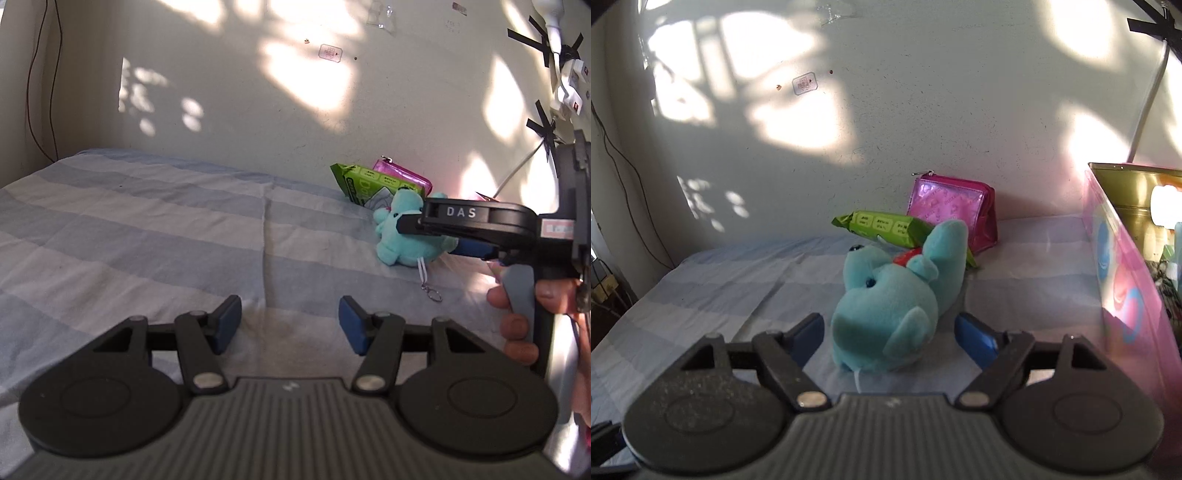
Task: Organize objects
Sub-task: 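Grasp the teal plush toy with both grippers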
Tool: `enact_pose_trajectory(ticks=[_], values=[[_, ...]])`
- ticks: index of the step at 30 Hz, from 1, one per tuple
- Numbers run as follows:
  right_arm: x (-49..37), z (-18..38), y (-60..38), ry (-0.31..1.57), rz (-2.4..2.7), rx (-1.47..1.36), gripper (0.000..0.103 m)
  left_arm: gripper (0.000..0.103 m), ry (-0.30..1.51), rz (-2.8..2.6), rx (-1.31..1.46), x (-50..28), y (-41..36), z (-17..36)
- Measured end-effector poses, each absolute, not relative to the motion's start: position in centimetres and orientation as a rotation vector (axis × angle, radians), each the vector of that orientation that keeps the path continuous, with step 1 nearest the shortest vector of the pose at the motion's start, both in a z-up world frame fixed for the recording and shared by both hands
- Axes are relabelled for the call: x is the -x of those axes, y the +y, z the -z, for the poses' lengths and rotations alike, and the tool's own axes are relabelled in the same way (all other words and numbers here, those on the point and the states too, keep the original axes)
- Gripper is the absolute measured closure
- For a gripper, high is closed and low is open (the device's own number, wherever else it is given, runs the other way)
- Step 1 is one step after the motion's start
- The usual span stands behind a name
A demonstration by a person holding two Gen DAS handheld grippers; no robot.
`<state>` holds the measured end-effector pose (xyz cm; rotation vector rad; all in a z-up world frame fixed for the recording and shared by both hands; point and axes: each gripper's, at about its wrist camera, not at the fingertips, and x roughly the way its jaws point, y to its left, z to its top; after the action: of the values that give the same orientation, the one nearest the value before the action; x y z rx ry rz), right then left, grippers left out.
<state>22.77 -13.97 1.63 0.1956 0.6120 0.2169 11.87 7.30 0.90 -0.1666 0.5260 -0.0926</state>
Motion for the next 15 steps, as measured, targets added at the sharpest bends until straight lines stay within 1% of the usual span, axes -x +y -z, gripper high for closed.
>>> enact_pose_trajectory(ticks=[1, 2, 3, 4, 6, 9, 12, 15], values=[[-23.8, -1.1, -13.9, 0.63, -0.209, -0.206, 0.021, 0.043, 0.525, 0.098, 0.17, -11.9, 7.3, -0.9], [-24.4, -0.8, -13.9, 0.643, -0.216, -0.221, 0.022, 0.043, 0.524, 0.102, 0.171, -11.8, 7.4, -0.9], [-24.8, -0.4, -14.1, 0.656, -0.229, -0.242, 0.034, 0.043, 0.524, 0.104, 0.172, -11.8, 7.3, -0.9], [-24.8, 0.0, -14.3, 0.665, -0.265, -0.276, 0.049, 0.043, 0.524, 0.106, 0.174, -11.8, 7.3, -0.9], [-24.1, 0.1, -14.4, 0.664, -0.302, -0.306, 0.052, 0.043, 0.527, 0.111, 0.181, -11.9, 7.4, -0.9], [-22.3, -0.1, -14.8, 0.674, -0.358, -0.283, 0.053, 0.043, 0.532, 0.115, 0.197, -12.0, 7.6, -0.9], [-19.4, -0.6, -15.9, 0.718, -0.472, -0.252, 0.051, 0.042, 0.535, 0.123, 0.218, -12.0, 7.9, -0.9], [-15.5, -1.1, -17.7, 0.81, -0.699, -0.235, 0.049, 0.042, 0.543, 0.136, 0.237, -12.1, 8.2, -0.8]])
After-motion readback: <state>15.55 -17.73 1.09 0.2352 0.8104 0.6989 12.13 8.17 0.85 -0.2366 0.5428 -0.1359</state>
